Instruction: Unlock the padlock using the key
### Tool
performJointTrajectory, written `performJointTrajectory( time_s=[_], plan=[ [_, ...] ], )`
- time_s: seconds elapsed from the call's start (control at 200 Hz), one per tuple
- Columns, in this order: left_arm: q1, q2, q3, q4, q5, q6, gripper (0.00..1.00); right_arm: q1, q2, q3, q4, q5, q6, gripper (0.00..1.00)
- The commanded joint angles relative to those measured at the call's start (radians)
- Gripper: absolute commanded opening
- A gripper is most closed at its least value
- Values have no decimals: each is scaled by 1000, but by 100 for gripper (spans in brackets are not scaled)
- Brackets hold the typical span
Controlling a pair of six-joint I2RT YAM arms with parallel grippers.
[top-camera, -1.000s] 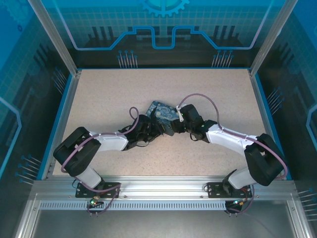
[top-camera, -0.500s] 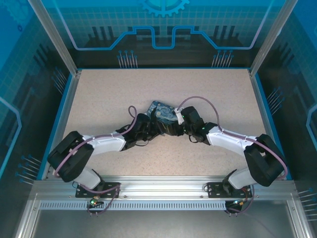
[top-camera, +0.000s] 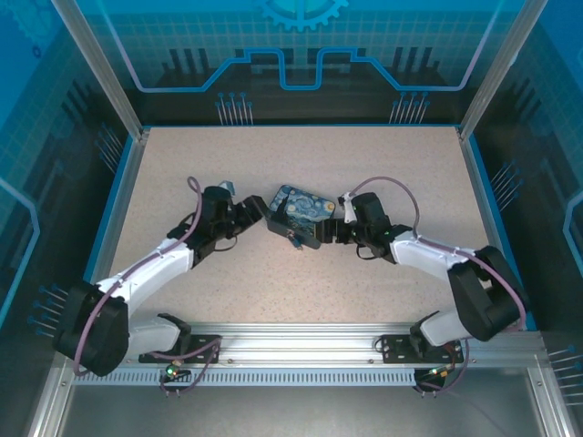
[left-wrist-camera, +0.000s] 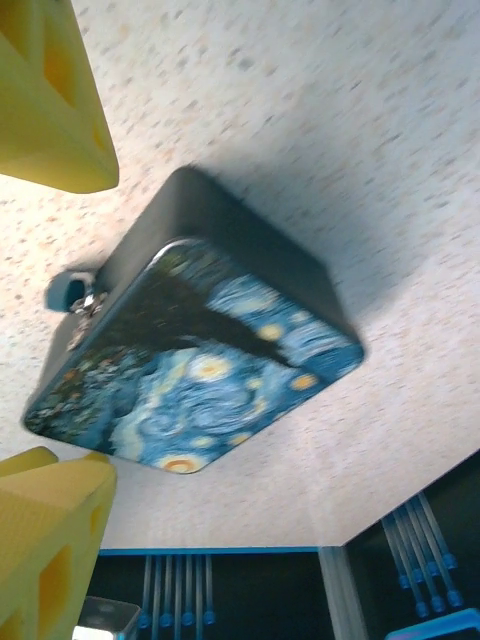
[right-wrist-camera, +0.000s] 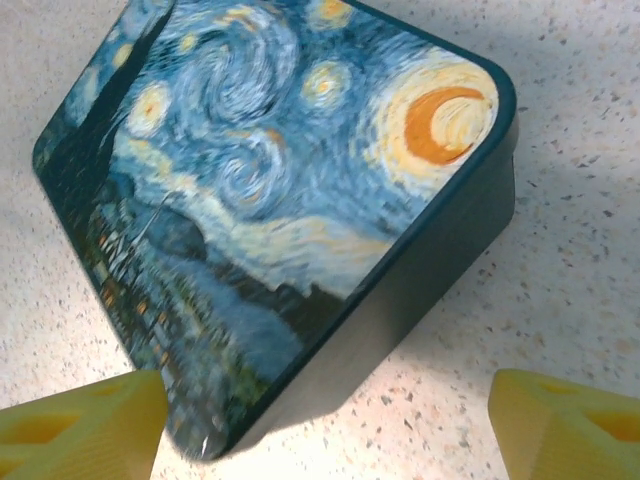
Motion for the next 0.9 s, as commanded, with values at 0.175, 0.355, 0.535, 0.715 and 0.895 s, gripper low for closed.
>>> performJointTrajectory(
  time_s=[0.175, 0.355, 0.535, 0.715, 0.895],
  plan=[
    [104, 85, 76, 17, 114, 101, 72, -52, 251, 232, 109, -220, 26, 82],
    [130, 178, 148, 32, 170, 124, 72, -72, 390, 385, 127, -308, -35, 83],
    [131, 206, 170, 86, 180, 112, 70, -102, 409, 449, 73, -199, -77, 85],
    [129, 238, 184, 147, 254, 94, 63, -136, 199, 293, 18, -121, -155, 87],
    [128, 270, 205, 201, 336, 70, 58, -103, 50, 87, 53, -294, -141, 77]
  ],
)
